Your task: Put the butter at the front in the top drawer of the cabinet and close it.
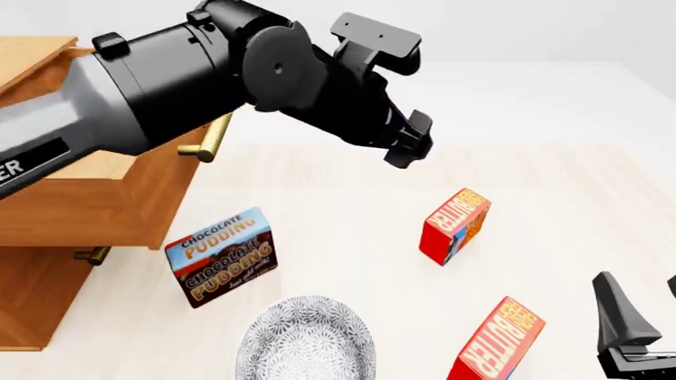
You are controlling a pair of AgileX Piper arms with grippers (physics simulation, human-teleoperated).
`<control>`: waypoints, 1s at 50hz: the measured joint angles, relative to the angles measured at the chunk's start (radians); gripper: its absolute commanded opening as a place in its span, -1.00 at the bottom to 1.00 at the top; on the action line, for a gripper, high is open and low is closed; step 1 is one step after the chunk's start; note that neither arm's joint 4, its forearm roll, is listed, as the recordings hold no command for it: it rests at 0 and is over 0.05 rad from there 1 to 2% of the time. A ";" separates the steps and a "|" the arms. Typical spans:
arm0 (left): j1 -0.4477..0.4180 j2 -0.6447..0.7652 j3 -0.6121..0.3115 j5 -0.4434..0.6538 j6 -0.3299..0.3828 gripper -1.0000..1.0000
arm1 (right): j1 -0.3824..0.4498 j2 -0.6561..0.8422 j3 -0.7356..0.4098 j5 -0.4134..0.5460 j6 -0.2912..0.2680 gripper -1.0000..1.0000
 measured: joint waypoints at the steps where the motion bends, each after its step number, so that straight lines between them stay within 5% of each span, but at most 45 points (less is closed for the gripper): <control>1: -0.002 0.010 -0.006 -0.003 -0.001 1.00 | 0.000 0.000 0.000 0.000 0.000 1.00; 50: -0.015 0.335 -0.277 0.007 -0.066 1.00 | 0.000 0.000 0.000 0.000 0.000 1.00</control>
